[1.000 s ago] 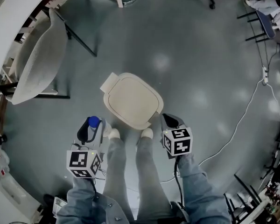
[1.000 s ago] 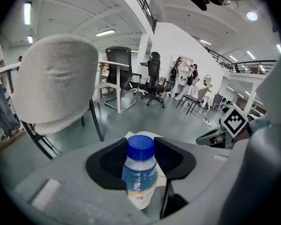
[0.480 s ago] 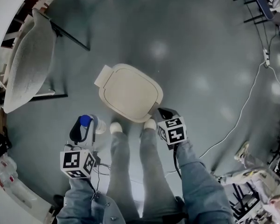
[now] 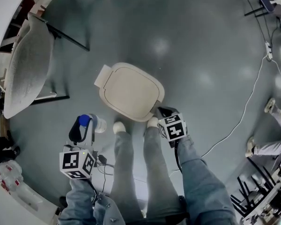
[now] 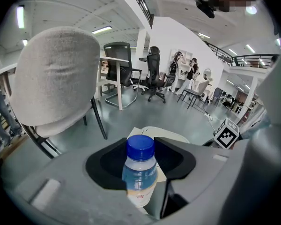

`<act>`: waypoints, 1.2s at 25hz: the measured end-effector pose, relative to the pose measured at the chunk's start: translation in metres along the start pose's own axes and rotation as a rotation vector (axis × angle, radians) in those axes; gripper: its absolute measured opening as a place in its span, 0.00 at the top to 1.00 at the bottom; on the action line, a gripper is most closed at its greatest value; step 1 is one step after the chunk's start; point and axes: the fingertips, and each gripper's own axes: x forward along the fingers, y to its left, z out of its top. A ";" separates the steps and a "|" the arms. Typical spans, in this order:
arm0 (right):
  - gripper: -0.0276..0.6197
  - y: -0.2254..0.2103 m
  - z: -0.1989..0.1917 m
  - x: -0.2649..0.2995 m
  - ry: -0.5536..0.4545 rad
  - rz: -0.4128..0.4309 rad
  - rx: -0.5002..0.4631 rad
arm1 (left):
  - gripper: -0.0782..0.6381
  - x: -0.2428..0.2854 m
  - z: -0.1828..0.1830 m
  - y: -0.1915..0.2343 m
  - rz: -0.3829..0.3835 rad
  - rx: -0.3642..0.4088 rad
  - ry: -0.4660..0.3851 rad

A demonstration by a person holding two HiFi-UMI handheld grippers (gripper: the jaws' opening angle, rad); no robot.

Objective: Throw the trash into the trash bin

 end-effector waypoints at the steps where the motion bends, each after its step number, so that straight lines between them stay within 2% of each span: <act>1: 0.95 -0.001 -0.001 0.001 0.014 -0.003 0.000 | 0.62 0.001 0.000 0.000 -0.001 -0.003 0.000; 7: 0.95 0.002 -0.002 0.003 0.055 -0.041 -0.008 | 0.62 0.002 0.002 -0.005 -0.010 -0.001 0.004; 12: 0.95 0.002 0.002 -0.003 0.008 -0.012 0.044 | 0.62 -0.002 -0.001 -0.012 -0.023 -0.004 0.005; 18: 0.95 -0.005 0.013 -0.020 -0.059 -0.059 0.067 | 0.62 -0.007 -0.005 -0.019 -0.032 -0.006 0.012; 24: 0.95 -0.019 0.037 -0.051 -0.136 -0.135 0.086 | 0.62 -0.010 0.014 -0.038 -0.052 0.001 -0.027; 30: 0.95 -0.033 0.065 -0.094 -0.208 -0.171 0.103 | 0.62 -0.003 0.051 -0.069 -0.109 0.033 -0.079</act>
